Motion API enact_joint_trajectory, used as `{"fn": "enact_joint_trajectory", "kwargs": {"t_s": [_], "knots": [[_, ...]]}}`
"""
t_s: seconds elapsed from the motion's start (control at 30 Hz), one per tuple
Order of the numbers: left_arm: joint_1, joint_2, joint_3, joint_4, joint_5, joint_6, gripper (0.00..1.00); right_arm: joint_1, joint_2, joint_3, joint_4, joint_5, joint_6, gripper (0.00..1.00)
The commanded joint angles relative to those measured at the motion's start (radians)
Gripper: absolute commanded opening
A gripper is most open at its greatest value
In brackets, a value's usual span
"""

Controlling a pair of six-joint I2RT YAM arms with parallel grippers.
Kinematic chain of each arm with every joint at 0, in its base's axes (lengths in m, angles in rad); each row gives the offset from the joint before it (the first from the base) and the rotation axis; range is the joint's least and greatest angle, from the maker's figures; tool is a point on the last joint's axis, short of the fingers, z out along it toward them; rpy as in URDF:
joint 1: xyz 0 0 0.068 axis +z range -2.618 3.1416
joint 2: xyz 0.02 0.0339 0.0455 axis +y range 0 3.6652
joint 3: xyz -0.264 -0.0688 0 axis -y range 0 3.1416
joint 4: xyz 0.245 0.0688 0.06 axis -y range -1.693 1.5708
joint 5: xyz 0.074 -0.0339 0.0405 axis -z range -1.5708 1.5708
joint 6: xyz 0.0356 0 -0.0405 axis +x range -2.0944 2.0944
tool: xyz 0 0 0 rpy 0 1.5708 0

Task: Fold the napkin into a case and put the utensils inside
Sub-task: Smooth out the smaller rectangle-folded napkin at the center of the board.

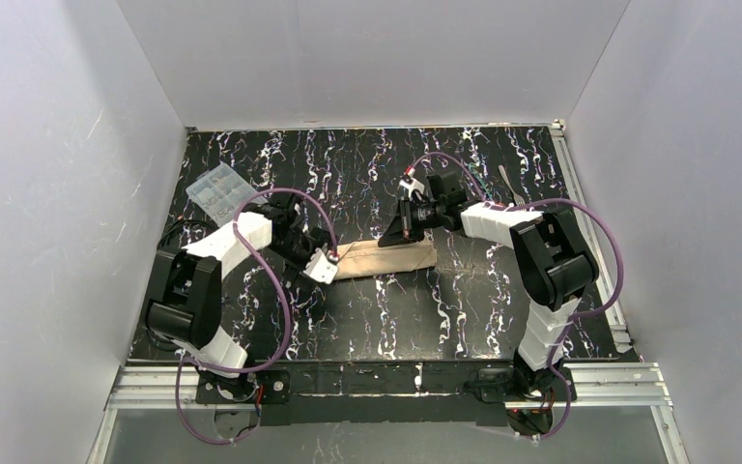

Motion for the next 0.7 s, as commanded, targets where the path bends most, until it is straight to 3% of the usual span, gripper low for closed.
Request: {"fn": "enact_joint_trajectory", "kwargs": {"t_s": [0.0,0.4,0.67], "knots": [[0.005,-0.029,-0.051,0.082,-0.014,0.210,0.88,0.022,0.046,0.035,0.105,-0.014,0.056,0.01],[0.003,0.005,-0.153,0.190,-0.009,0.343,0.79,0.055,0.145,0.006,0.256,-0.003,0.135,0.01],[-0.029,0.034,-0.150,0.171,-0.003,0.323,0.71,0.055,0.206,-0.034,0.328,0.021,0.158,0.01]]}}
